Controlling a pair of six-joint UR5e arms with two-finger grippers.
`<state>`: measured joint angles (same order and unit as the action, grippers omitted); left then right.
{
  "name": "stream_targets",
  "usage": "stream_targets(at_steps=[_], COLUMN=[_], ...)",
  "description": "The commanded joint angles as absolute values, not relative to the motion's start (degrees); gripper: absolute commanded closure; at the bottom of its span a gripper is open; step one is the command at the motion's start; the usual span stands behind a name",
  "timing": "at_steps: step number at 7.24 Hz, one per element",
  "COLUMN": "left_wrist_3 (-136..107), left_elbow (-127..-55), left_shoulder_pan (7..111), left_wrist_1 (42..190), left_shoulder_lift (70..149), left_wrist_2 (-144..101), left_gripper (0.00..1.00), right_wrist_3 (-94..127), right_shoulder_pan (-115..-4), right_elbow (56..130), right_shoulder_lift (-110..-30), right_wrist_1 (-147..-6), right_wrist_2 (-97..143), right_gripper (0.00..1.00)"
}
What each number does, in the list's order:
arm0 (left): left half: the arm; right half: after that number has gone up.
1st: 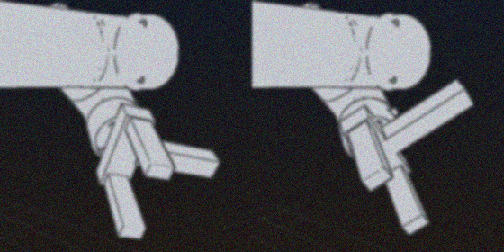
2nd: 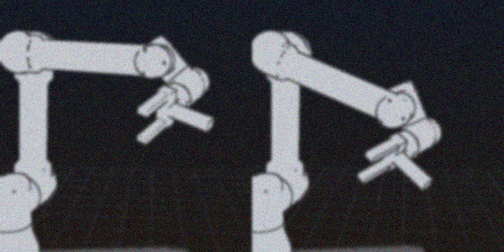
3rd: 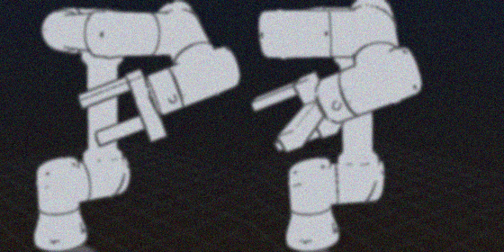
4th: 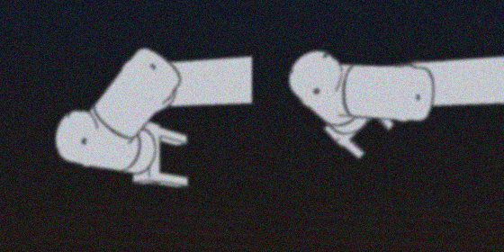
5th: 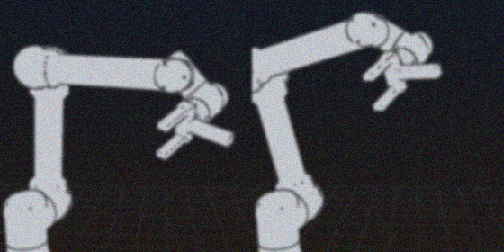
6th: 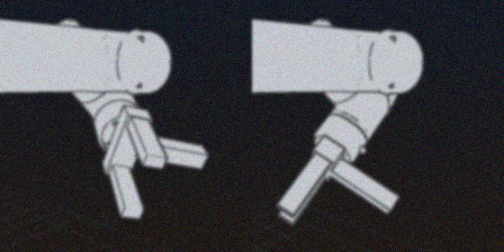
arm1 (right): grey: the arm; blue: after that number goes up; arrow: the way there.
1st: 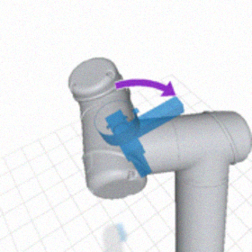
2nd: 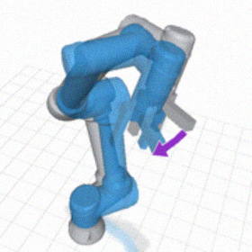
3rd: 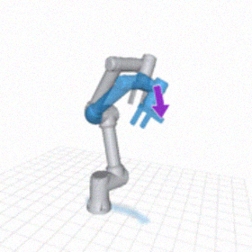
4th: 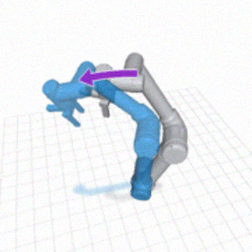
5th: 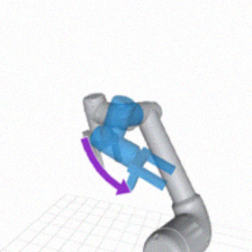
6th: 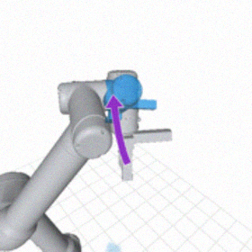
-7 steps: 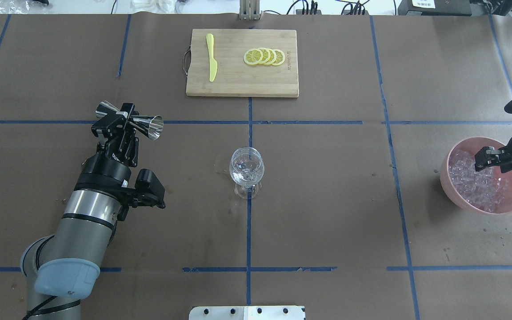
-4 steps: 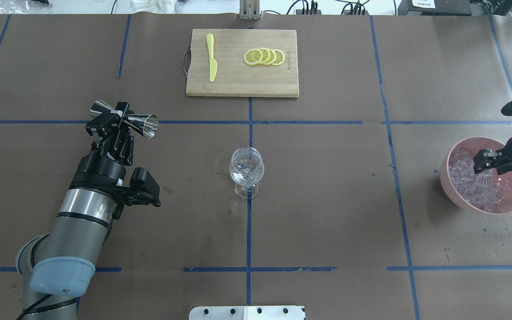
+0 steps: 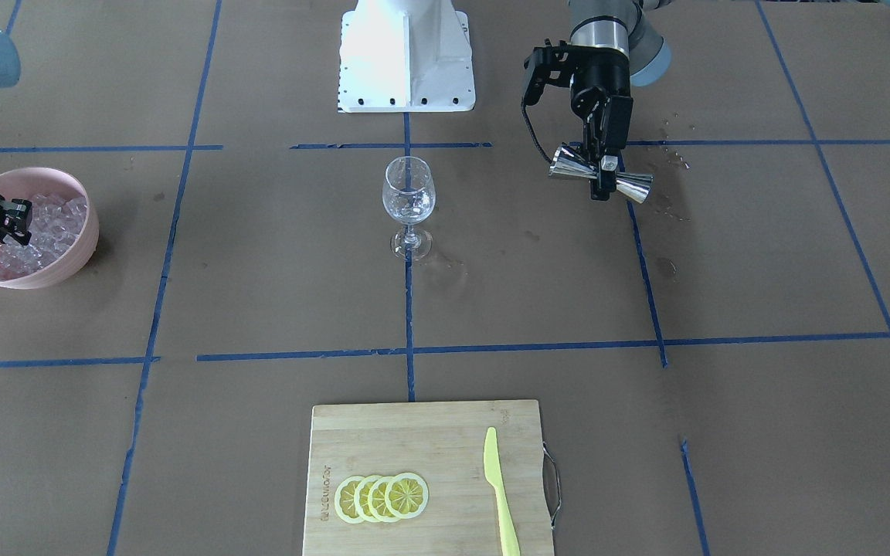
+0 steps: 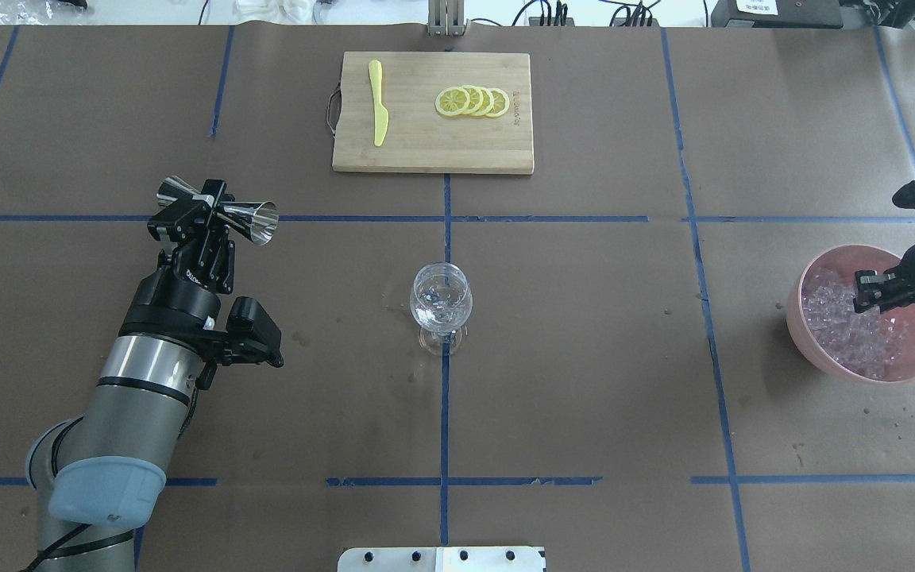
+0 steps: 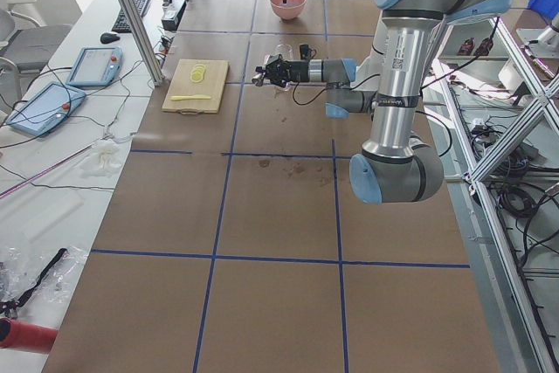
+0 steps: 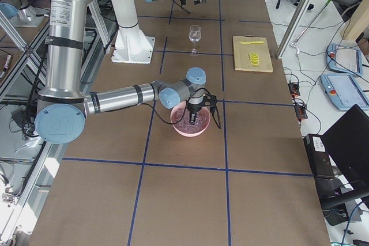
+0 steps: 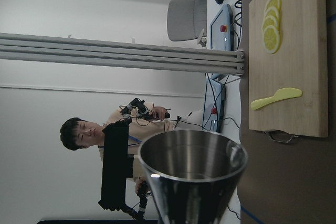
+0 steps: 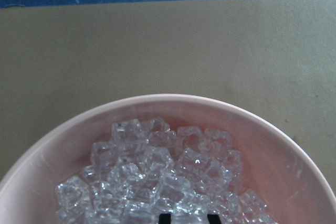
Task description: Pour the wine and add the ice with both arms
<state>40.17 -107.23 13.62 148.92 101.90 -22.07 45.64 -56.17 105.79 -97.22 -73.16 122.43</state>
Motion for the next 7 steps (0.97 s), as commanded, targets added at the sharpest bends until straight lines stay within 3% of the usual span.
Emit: stream_targets(at_steps=[1,4,7], left_wrist_3=[40.17,39.90,37.81], left_elbow=[-107.23,-107.23,-106.18], left_shoulder_pan=[13.71,13.80,13.80], left_wrist_1=[148.97,153.07,167.98], left_shoulder_lift=[101.87,98.72,89.95], left_wrist_2=[-22.15,-22.15,-22.06], left_gripper=[1.00,1.00,1.00], right_wrist_3=[45.53,45.79,46.23], right_shoulder_pan=[-56.42,-57.65,-63.26], right_elbow=[106.43,113.35,114.70], right_shoulder_lift=[-97.29,-98.26,-97.83], right_wrist_1=[-73.13,-73.83,-74.00], right_wrist_2=[122.52,122.96,129.61], right_gripper=[1.00,1.00,1.00])
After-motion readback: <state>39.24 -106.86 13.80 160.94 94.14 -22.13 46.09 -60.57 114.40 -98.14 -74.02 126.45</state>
